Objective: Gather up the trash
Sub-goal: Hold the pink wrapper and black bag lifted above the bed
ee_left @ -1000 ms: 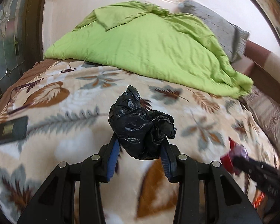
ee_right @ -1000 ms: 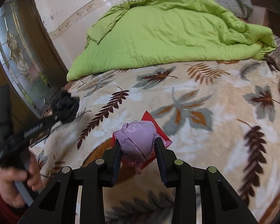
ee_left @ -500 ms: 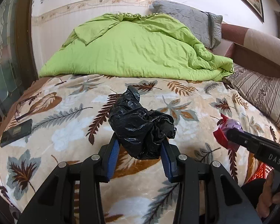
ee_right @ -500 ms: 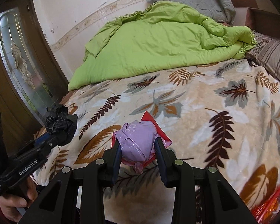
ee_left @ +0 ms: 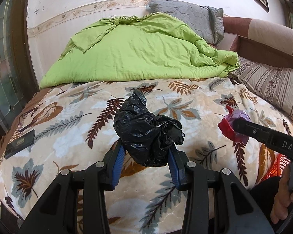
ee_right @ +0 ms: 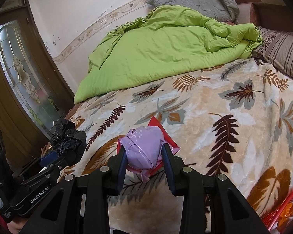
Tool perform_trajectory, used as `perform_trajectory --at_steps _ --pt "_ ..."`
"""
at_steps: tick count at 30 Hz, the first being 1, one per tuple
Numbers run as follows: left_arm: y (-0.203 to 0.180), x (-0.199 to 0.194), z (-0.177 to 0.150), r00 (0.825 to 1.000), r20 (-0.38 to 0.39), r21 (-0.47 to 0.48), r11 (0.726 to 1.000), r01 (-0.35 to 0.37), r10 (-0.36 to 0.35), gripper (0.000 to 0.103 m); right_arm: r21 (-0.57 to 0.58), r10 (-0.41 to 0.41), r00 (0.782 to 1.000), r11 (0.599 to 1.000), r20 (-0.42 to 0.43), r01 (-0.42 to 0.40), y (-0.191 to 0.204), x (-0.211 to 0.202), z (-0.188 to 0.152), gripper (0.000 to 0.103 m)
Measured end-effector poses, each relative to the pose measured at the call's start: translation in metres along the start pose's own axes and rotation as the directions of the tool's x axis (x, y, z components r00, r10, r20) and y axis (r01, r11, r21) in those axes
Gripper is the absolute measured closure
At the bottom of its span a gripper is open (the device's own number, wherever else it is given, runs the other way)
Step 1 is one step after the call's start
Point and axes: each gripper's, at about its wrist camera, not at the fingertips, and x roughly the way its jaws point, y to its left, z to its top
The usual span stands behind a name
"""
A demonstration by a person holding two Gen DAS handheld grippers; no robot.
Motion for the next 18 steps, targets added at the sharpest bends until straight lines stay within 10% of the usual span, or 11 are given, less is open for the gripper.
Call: perform_trajectory --at_steps 18 --pt "-0.0069 -0.0010 -0.0038 1.000 0.006 0.012 1.000 0.018 -0.018 0.063 0.033 0.005 1.000 0.999 -0.003 -0.005 -0.0031 -0.0049 -0.0020 0.065"
